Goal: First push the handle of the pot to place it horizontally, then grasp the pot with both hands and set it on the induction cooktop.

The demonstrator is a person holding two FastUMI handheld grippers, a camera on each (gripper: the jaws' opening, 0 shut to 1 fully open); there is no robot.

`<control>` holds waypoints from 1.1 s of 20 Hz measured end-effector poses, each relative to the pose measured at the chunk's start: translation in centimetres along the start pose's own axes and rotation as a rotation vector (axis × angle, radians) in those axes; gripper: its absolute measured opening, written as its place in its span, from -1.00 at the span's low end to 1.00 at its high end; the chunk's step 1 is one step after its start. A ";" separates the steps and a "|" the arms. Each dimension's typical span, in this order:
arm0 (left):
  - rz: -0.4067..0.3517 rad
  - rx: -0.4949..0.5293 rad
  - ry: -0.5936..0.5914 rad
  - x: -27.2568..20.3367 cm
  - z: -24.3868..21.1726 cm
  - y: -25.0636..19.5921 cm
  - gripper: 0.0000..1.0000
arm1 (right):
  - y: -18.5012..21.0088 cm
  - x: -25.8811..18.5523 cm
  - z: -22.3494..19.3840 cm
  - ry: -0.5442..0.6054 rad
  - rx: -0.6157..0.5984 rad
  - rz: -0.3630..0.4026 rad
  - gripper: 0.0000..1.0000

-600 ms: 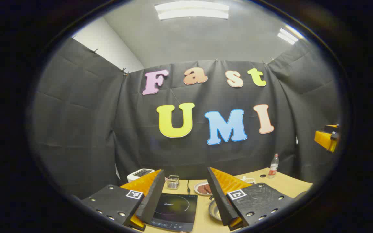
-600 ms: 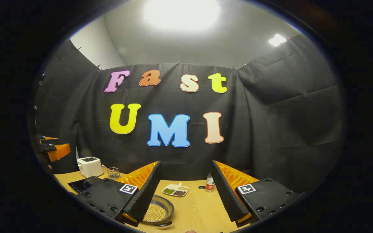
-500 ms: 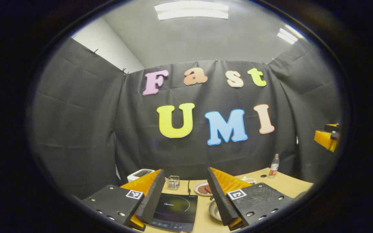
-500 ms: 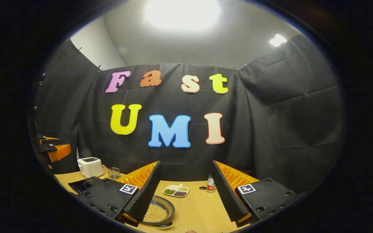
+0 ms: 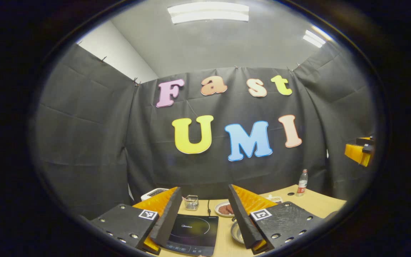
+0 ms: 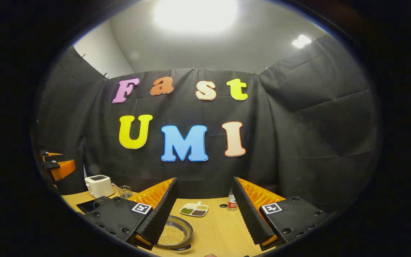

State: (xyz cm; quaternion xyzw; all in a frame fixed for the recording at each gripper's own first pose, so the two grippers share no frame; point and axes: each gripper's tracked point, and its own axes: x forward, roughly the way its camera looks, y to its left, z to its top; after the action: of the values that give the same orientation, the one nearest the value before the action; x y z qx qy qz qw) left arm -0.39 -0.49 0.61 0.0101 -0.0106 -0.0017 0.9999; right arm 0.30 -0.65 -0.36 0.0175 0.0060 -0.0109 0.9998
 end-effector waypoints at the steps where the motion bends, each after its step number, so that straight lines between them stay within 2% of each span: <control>1: -0.002 0.002 -0.001 -0.1 -0.1 -0.1 0.53 | 0.1 0.0 0.1 -0.001 0.005 0.001 0.92; 10: -0.005 0.008 -0.004 -0.1 -0.2 0.4 0.53 | 0.6 0.2 -0.5 0.021 0.011 0.008 0.92; 12: -0.006 0.005 -0.004 -0.1 -0.3 0.6 0.53 | 0.9 0.1 -0.5 0.023 0.006 0.006 0.87; 13: -0.007 0.005 -0.003 -0.2 -0.3 0.6 0.53 | 1.0 0.1 -0.5 0.021 0.002 0.005 0.63; 14: -0.009 0.006 -0.003 -0.1 -0.4 0.7 0.53 | 1.1 0.1 -0.4 0.019 -0.001 0.004 0.62; 16: -0.010 0.008 -0.003 -0.2 -0.5 0.8 0.53 | 1.3 0.0 -0.3 0.014 -0.012 -0.002 0.41; 17: -0.011 0.007 -0.004 -0.2 -0.4 0.9 0.53 | 1.5 0.0 -0.4 0.016 -0.018 -0.001 0.35; 19: -0.009 0.006 -0.009 -0.3 -0.2 1.4 0.53 | 1.9 -0.2 -0.6 0.022 -0.028 0.000 0.39; 20: -0.008 0.008 -0.011 -0.3 -0.2 1.6 0.53 | 1.8 -0.1 -0.1 0.012 -0.027 -0.005 0.28; 21: -0.006 0.011 -0.013 -0.2 -0.3 1.9 0.53 | 1.8 -0.5 0.3 0.001 -0.026 -0.009 -0.24; 22: -0.004 0.012 -0.016 -0.3 -0.2 2.1 0.53 | 2.4 -0.7 0.3 -0.004 -0.022 0.006 -0.32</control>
State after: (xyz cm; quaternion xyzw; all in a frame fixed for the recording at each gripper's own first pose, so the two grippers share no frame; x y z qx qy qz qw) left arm -0.68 1.62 0.47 0.0158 -0.0184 -0.0037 0.9997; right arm -0.31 1.79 0.04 0.0068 0.0040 -0.0080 0.9999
